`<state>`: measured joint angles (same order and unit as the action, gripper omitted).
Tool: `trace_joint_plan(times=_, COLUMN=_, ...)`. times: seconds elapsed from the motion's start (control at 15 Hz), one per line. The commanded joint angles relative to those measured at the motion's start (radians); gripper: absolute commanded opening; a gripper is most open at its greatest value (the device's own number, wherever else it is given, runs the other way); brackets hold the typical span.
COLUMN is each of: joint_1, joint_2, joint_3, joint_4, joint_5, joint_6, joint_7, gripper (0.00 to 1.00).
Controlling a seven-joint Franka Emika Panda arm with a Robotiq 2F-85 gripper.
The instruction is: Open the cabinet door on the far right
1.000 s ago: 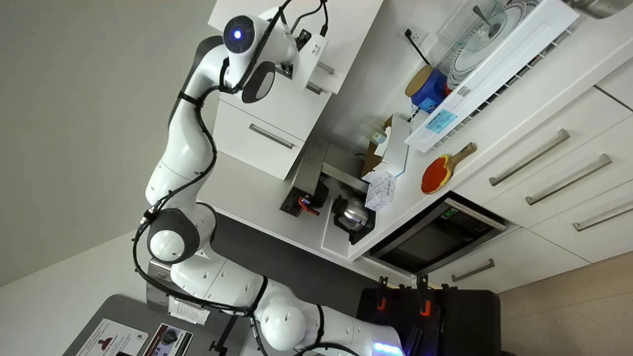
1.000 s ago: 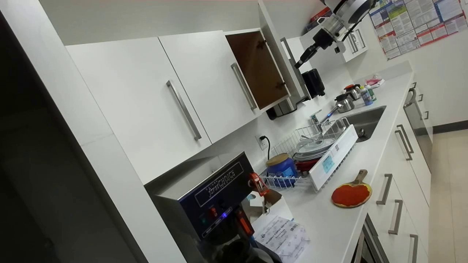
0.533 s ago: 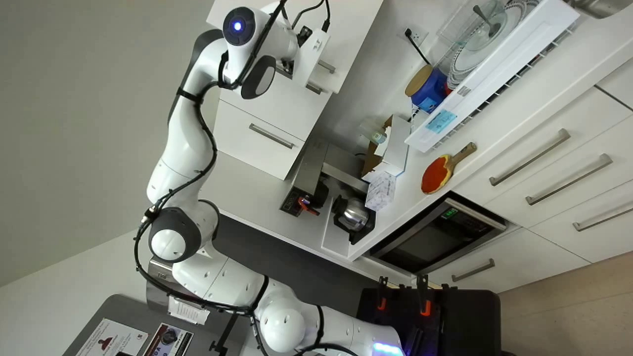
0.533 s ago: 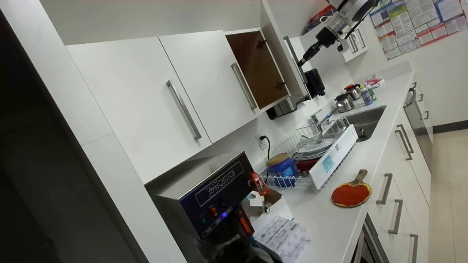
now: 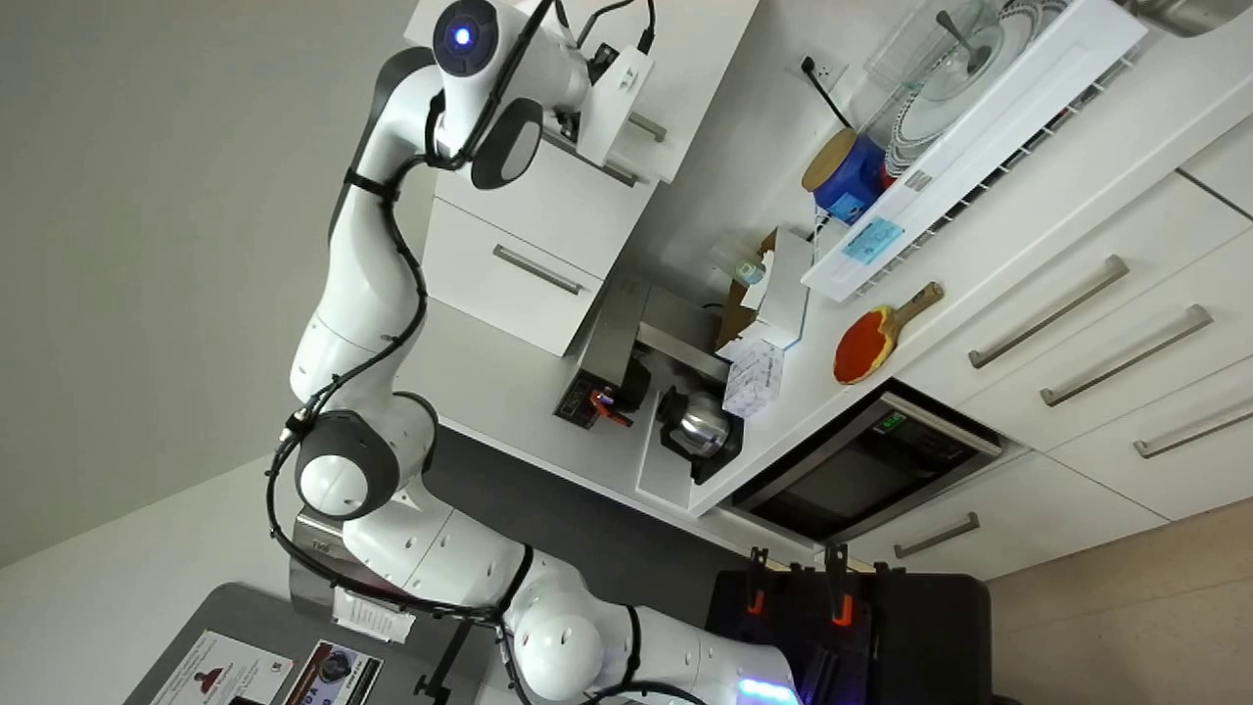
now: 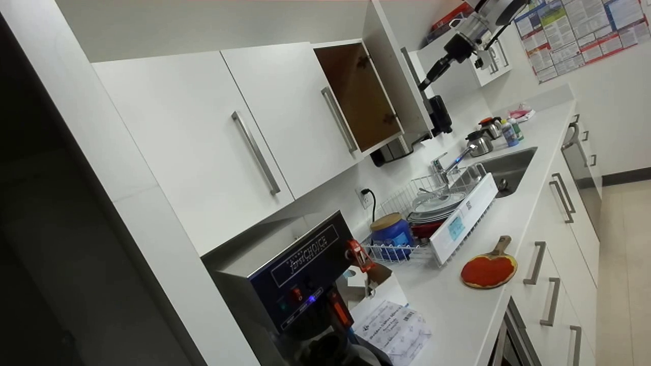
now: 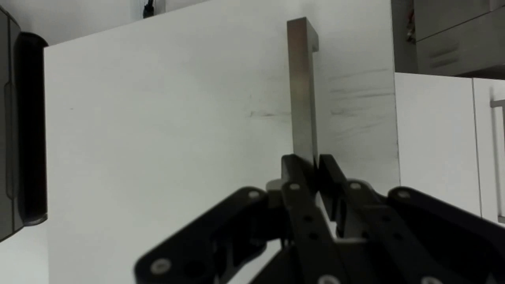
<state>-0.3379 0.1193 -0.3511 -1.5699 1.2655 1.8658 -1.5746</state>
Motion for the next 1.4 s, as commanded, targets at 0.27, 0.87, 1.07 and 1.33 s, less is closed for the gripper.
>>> trace_joint_plan(times=0.27, joint_1=-0.005, joint_2=-0.127, joint_3=-0.006, joint_4=-0.011, joint_5=-0.257, joint_6=0.015, joint_7=0.371, gripper=0.42)
trace_joint_plan(times=0.87, joint_1=0.031, joint_2=-0.343, joint_3=0.048, joint_4=-0.063, joint_5=-0.889, joint_6=0.066, joint_7=1.023, gripper=0.99)
trace_joint_plan(times=1.07, joint_1=0.059, joint_2=-0.389, joint_3=0.085, joint_4=-0.108, joint_5=-1.069, joint_6=0.052, joint_7=1.172, gripper=1.0)
trace_joint_plan(times=1.33, joint_1=0.109, joint_2=-0.429, joint_3=0.139, joint_4=-0.249, joint_5=-1.185, joint_6=0.142, joint_7=1.311, gripper=1.0)
